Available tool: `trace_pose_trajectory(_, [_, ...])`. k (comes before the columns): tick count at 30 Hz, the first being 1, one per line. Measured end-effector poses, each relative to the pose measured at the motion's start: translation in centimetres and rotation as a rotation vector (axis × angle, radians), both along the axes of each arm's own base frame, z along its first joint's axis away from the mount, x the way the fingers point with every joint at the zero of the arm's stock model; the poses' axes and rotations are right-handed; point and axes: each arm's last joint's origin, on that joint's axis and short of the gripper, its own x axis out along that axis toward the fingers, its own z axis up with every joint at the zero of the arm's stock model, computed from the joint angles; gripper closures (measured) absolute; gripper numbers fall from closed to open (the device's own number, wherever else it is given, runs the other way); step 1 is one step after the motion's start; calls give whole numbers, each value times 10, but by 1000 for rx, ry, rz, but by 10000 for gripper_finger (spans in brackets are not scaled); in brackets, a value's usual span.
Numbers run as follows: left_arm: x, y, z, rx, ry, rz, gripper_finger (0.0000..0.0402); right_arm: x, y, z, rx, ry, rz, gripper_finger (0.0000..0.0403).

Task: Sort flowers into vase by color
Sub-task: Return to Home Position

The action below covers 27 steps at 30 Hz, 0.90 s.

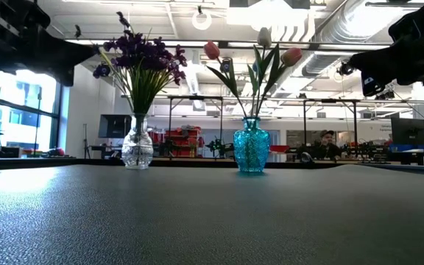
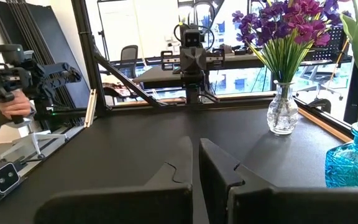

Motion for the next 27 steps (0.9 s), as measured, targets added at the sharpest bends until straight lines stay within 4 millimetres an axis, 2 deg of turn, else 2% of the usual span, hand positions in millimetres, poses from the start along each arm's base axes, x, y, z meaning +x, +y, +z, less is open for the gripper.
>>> trace_pose_trajectory(7, [2, 0, -6, 77, 78, 16, 401, 0, 0, 0, 0, 0, 0, 402])
trace_pose_trajectory(20, [2, 0, -6, 63, 78, 17, 401, 0, 0, 0, 0, 0, 0, 402])
trace_pose_trajectory(27, [-1, -12, -2, 63, 30, -80, 401, -1, 0, 2, -4, -27, 1, 402])
